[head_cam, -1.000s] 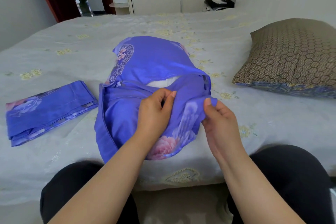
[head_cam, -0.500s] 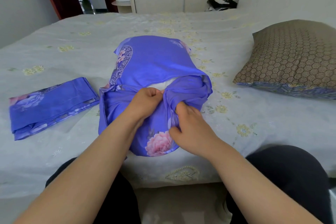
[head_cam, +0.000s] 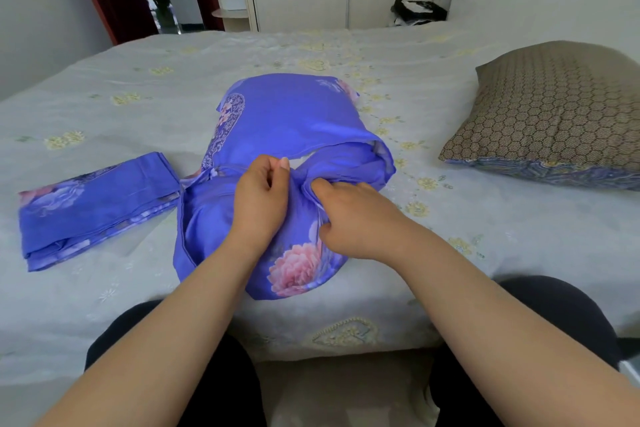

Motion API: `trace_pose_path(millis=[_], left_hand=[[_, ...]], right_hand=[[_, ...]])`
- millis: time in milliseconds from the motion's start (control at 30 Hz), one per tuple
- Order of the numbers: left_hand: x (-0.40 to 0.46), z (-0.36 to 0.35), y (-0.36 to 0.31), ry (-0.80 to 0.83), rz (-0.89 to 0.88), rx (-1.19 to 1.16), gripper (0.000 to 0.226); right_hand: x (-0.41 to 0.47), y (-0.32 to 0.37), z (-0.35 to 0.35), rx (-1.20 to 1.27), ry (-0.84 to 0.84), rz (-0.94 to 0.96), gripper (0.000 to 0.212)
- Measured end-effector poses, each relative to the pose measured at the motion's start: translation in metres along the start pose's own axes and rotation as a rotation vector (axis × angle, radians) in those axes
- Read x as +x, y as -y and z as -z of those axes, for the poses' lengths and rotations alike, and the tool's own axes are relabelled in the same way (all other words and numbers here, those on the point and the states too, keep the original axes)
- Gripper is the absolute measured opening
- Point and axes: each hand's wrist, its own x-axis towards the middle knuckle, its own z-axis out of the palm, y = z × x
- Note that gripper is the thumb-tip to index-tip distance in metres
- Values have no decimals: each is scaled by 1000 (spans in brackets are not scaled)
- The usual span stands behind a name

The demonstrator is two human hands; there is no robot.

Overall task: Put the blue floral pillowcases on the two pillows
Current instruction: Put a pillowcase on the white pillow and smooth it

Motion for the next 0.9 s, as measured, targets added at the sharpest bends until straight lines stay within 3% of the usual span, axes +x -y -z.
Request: trace_pose_path(millis=[167, 400, 567, 667, 733, 767, 867, 900], left_hand=[[0, 5, -6, -146, -90, 14, 22], [-3, -2, -7, -300, 13, -56, 18], [-11, -4, -3, -197, -32, 48, 19], [-18, -4, -2, -177, -36, 62, 19], [-22, -6, -2, -159, -35, 39, 19], [-23, -7, -2, -145, -29, 29, 19], [-26, -11, 2, -89, 0, 20, 22], [-27, -12, 4, -59, 14, 19, 22]], right_hand=[[-7, -5, 13, -116, 47, -24, 36], [-19, -3, 9, -196, 7, -9, 46], [-30, 3, 1, -163, -14, -62, 29], [-33, -1, -2, -17, -8, -232, 43], [-31, -3, -11, 171, -40, -380, 47], [-30, -3, -18, 410, -88, -467, 47], [-23, 2, -35, 1490, -342, -587, 23], [-21, 3, -37, 1751, -379, -564, 15]])
